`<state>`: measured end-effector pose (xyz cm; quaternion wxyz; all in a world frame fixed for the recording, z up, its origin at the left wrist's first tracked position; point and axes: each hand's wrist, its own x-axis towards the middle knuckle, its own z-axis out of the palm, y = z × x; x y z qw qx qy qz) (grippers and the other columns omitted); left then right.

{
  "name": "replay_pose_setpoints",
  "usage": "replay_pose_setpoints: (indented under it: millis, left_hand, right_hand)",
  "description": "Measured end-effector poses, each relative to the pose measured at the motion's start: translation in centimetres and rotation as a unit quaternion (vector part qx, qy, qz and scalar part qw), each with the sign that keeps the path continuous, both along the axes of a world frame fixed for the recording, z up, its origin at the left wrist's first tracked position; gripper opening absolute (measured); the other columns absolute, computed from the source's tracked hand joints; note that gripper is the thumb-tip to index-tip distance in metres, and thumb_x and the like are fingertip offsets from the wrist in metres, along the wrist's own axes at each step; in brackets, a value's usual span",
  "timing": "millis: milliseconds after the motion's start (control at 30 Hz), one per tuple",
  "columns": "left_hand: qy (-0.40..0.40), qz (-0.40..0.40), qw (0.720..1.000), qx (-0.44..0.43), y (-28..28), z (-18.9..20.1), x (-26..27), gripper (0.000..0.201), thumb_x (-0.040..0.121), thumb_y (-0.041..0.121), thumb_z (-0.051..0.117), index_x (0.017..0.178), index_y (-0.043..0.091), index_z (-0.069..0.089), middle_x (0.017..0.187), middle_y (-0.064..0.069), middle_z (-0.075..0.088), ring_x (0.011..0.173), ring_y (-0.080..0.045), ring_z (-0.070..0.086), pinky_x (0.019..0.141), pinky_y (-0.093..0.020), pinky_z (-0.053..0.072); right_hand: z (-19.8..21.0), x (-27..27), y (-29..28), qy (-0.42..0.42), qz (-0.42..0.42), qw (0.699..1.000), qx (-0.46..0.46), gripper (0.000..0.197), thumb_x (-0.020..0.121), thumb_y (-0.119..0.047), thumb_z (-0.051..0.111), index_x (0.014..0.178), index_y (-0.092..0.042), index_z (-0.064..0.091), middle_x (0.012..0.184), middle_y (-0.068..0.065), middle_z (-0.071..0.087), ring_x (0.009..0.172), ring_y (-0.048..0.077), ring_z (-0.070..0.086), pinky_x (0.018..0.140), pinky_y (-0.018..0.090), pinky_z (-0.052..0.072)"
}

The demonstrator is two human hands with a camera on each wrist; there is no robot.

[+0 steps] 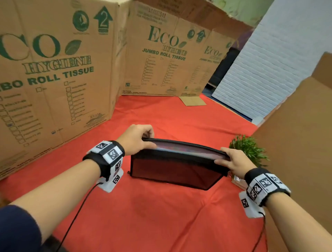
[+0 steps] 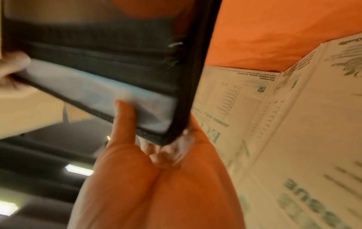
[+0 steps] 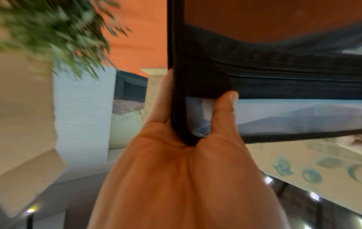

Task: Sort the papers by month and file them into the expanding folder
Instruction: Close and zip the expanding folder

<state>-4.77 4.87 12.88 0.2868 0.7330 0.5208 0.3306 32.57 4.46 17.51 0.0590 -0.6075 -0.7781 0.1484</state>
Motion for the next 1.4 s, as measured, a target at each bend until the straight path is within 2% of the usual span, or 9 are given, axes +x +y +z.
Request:
replay_pose_setpoints:
  millis: [100, 200, 333, 433, 567, 700, 767, 1000, 1400]
  left_hand:
    - [0.056, -0.031, 0.998, -0.022, 0.3, -1.3, 1.1, 0.022, 0.081, 0.037, 0.076, 0.091, 0.020, 0.066, 0.080, 0.002, 0.068, 0.075, -0.019, 0.060, 0.071, -0.034, 0.046]
    - [0.043, 0.000, 0.999, 0.006, 0.7, -1.9, 1.9, 0.016, 0.085, 0.032, 0.072, 0.085, 0.018, 0.066, 0.070, 0.003, 0.062, 0.069, -0.022, 0.058, 0.064, -0.034, 0.042]
    - [0.029, 0.048, 0.998, 0.038, 1.1, -1.5, 3.2, 0.025, 0.086, 0.036, 0.070, 0.099, 0.015, 0.070, 0.074, 0.008, 0.056, 0.075, -0.018, 0.051, 0.068, -0.030, 0.036]
    - [-0.004, 0.048, 0.998, 0.051, 1.2, -0.1, 3.6, 0.025, 0.086, 0.033, 0.069, 0.083, 0.009, 0.065, 0.066, -0.006, 0.057, 0.064, -0.025, 0.048, 0.062, -0.035, 0.038]
    - [0.012, 0.025, 0.998, 0.053, 2.2, 3.0, 2.9, 0.028, 0.092, 0.024, 0.059, 0.080, -0.001, 0.058, 0.063, -0.013, 0.049, 0.057, -0.025, 0.042, 0.055, -0.036, 0.029]
    - [0.016, 0.005, 0.999, 0.034, 3.7, 5.1, 1.5, 0.023, 0.091, 0.017, 0.056, 0.086, -0.005, 0.059, 0.065, -0.008, 0.049, 0.058, -0.021, 0.040, 0.055, -0.033, 0.028]
    - [0.027, -0.007, 0.999, 0.023, 4.0, 5.4, 1.0, 0.019, 0.092, 0.017, 0.055, 0.090, -0.001, 0.061, 0.066, -0.006, 0.052, 0.059, -0.021, 0.043, 0.055, -0.033, 0.030]
    - [0.005, -0.029, 1.000, 0.005, 4.7, 5.4, -0.4, 0.020, 0.090, 0.011, 0.049, 0.094, 0.000, 0.064, 0.081, -0.016, 0.067, 0.075, -0.031, 0.058, 0.068, -0.039, 0.045]
    - [0.006, -0.063, 0.998, 0.031, 6.1, 5.8, -0.9, 0.022, 0.087, 0.013, 0.049, 0.077, -0.003, 0.061, 0.065, -0.018, 0.059, 0.055, -0.024, 0.044, 0.054, -0.035, 0.037]
  right_hand:
    - [-2.8, 1.1, -0.2, -0.038, -0.082, 0.996, 0.017, 0.044, 0.085, -0.026, 0.072, 0.121, -0.006, 0.059, 0.115, 0.013, 0.062, 0.112, 0.032, 0.058, 0.091, 0.036, 0.042]
    - [-3.4, 0.2, -0.8, -0.130, -0.098, 0.975, 0.153, 0.052, 0.079, -0.029, 0.075, 0.123, -0.010, 0.054, 0.118, 0.014, 0.053, 0.111, 0.039, 0.052, 0.087, 0.049, 0.048]
    - [-3.4, -6.4, -4.0, -0.037, -0.039, 0.942, 0.332, 0.044, 0.080, -0.027, 0.069, 0.117, -0.009, 0.055, 0.111, 0.011, 0.052, 0.103, 0.035, 0.054, 0.080, 0.047, 0.049]
    - [-6.3, -12.6, -7.8, 0.005, 0.117, 0.960, 0.254, 0.037, 0.080, -0.034, 0.066, 0.113, -0.019, 0.057, 0.106, 0.001, 0.053, 0.094, 0.025, 0.056, 0.073, 0.042, 0.049]
    - [-10.6, -18.8, -10.5, -0.125, 0.292, 0.926, 0.202, 0.061, 0.070, -0.033, 0.072, 0.126, -0.030, 0.050, 0.121, 0.004, 0.051, 0.094, 0.022, 0.050, 0.074, 0.036, 0.045]
    - [-11.4, -21.3, -9.9, -0.224, 0.318, 0.886, 0.253, 0.030, 0.084, -0.022, 0.047, 0.107, -0.030, 0.063, 0.125, 0.002, 0.047, 0.094, 0.021, 0.043, 0.072, 0.036, 0.043]
    - [-11.4, -22.0, -9.1, -0.252, 0.338, 0.869, 0.259, 0.034, 0.088, -0.019, 0.035, 0.096, -0.030, 0.066, 0.124, -0.001, 0.049, 0.093, 0.021, 0.041, 0.072, 0.035, 0.042]
    - [-10.8, -23.5, -7.9, -0.276, 0.370, 0.856, 0.233, 0.012, 0.084, -0.032, 0.061, 0.073, -0.028, 0.066, 0.109, -0.002, 0.046, 0.092, 0.023, 0.043, 0.068, 0.037, 0.037]
    - [-7.3, -26.8, -5.5, -0.214, 0.314, 0.876, 0.297, 0.011, 0.088, -0.017, 0.049, 0.077, -0.018, 0.048, 0.075, -0.001, 0.046, 0.069, 0.020, 0.041, 0.062, 0.034, 0.030]
